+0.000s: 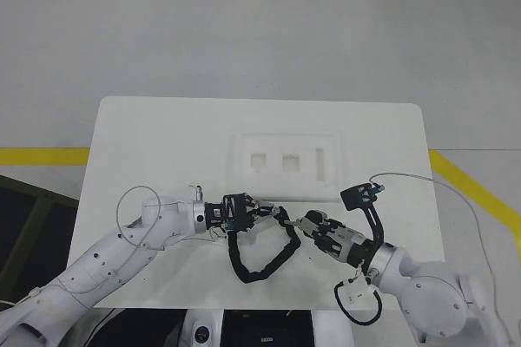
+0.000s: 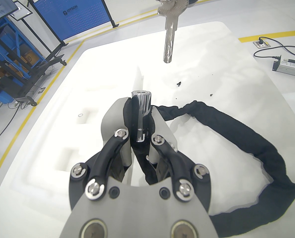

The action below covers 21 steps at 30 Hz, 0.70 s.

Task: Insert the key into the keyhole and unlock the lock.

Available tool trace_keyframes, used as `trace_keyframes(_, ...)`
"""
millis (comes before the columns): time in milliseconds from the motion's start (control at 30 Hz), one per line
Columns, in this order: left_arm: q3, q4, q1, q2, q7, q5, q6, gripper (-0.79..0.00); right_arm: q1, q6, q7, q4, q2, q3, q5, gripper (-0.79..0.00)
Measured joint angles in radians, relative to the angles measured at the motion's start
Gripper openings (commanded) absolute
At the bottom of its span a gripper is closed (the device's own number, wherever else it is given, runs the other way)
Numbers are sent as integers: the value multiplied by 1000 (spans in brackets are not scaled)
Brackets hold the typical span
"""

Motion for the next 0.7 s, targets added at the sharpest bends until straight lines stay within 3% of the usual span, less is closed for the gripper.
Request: trace_keyframes(700, 0, 0, 0, 0, 0, 0, 0, -785, 111, 126, -53, 51, -13, -110, -1, -785)
